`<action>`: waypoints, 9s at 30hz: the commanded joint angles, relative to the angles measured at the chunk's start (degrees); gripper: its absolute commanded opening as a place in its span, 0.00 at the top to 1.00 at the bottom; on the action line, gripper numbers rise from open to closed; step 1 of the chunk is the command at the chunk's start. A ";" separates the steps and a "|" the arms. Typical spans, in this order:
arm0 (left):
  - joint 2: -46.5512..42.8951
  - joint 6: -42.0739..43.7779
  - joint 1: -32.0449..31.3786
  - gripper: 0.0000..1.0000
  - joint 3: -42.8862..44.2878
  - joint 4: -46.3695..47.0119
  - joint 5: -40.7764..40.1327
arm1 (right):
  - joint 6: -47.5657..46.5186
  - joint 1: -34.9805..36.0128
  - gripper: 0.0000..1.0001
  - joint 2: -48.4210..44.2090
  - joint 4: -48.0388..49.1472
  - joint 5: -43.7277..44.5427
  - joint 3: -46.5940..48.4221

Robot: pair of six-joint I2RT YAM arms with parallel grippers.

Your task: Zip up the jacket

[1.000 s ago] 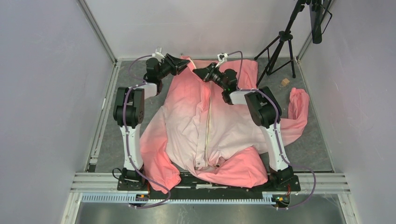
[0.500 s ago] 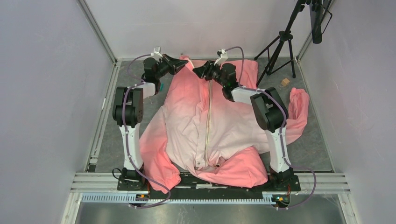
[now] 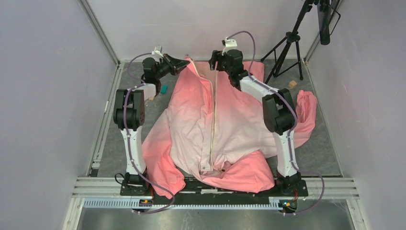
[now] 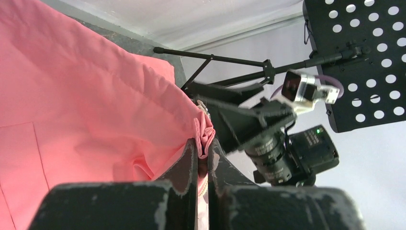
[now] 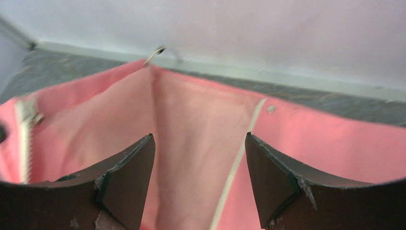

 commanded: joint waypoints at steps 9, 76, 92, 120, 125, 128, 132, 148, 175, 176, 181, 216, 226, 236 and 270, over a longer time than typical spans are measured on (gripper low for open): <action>-4.95 4.57 -0.52 0.98 -2.59 -7.33 -0.96 | -12.25 -0.26 0.15 18.42 -10.36 16.20 24.81; -12.63 12.82 -6.84 0.98 -16.42 26.76 15.31 | 0.73 -9.00 0.99 -27.82 42.08 -44.67 -45.18; -8.34 2.66 -6.80 0.98 -15.65 41.35 13.45 | 23.89 -8.76 0.99 -18.87 58.71 -48.15 -41.79; -7.81 0.25 -6.97 0.98 -14.98 42.33 13.90 | 34.25 -7.82 0.99 -13.07 65.70 -48.37 -37.72; -7.72 -0.02 -7.22 0.98 -14.85 42.27 14.15 | 34.45 -7.64 0.99 -12.77 65.75 -48.21 -37.34; -7.70 -0.09 -7.33 0.98 -14.94 42.32 14.25 | 34.58 -7.65 0.99 -12.60 65.67 -48.20 -37.08; -7.85 -0.18 -7.33 0.98 -14.94 42.28 14.25 | 34.07 -7.64 0.99 -12.79 65.27 -48.11 -37.46; -7.47 -1.36 -6.45 0.98 -14.33 42.27 13.28 | 33.75 -7.96 0.99 -13.03 65.84 -47.47 -38.86; -8.02 -2.30 -7.94 0.98 -14.06 42.32 13.61 | 33.94 -7.73 0.99 -11.69 65.21 -47.23 -37.23; -8.06 -2.33 -8.10 0.98 -14.02 42.33 13.71 | 34.05 -7.73 0.99 -11.63 65.20 -47.23 -37.17; -8.01 -2.38 -8.56 0.98 -14.02 42.32 13.91 | 34.71 -7.48 0.99 -11.32 66.00 -47.49 -36.68; -9.61 -6.60 -10.13 0.98 -12.25 42.27 18.20 | 35.89 -8.28 0.99 -9.95 71.25 -51.80 -35.21; -9.82 -6.91 -11.26 0.98 -13.27 42.27 19.08 | 36.74 -8.41 0.98 -9.93 70.53 -51.09 -34.23; -10.69 -6.75 -11.28 0.98 -13.23 42.28 18.99 | 36.20 -8.85 0.96 -9.46 68.06 -50.94 -34.01; -8.07 -11.63 -10.23 0.98 -11.64 41.19 16.13 | 33.59 -7.99 0.99 -13.15 65.11 -49.78 -34.55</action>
